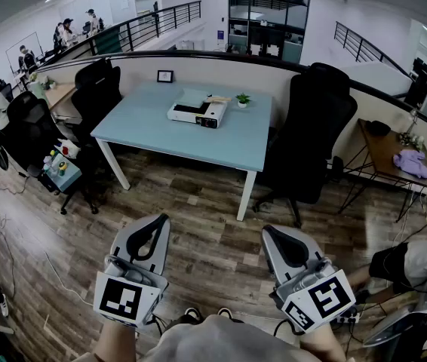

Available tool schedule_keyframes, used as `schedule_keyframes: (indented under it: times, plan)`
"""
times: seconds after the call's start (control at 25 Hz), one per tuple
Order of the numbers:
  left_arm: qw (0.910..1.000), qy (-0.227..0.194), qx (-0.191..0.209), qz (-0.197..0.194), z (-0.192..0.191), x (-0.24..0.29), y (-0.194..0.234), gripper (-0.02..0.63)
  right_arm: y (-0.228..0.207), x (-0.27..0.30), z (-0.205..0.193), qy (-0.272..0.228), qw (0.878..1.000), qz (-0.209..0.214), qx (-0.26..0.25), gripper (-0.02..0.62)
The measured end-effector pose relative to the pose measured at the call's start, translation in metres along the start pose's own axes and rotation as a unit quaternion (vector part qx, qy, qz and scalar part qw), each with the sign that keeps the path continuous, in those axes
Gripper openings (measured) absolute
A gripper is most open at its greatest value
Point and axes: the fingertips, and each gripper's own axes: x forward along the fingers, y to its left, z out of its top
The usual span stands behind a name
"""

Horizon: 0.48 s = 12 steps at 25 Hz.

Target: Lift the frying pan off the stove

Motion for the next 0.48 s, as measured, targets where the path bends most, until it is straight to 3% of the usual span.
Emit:
schedule_keyframes:
  times: [0.48]
  plan:
    - [0.9998, -0.002, 0.018, 0.0, 0.004, 0.023, -0.027, 0.0, -0.028, -0.016, -0.002, -0.016, 1.0, 0.016, 0.019, 0.003]
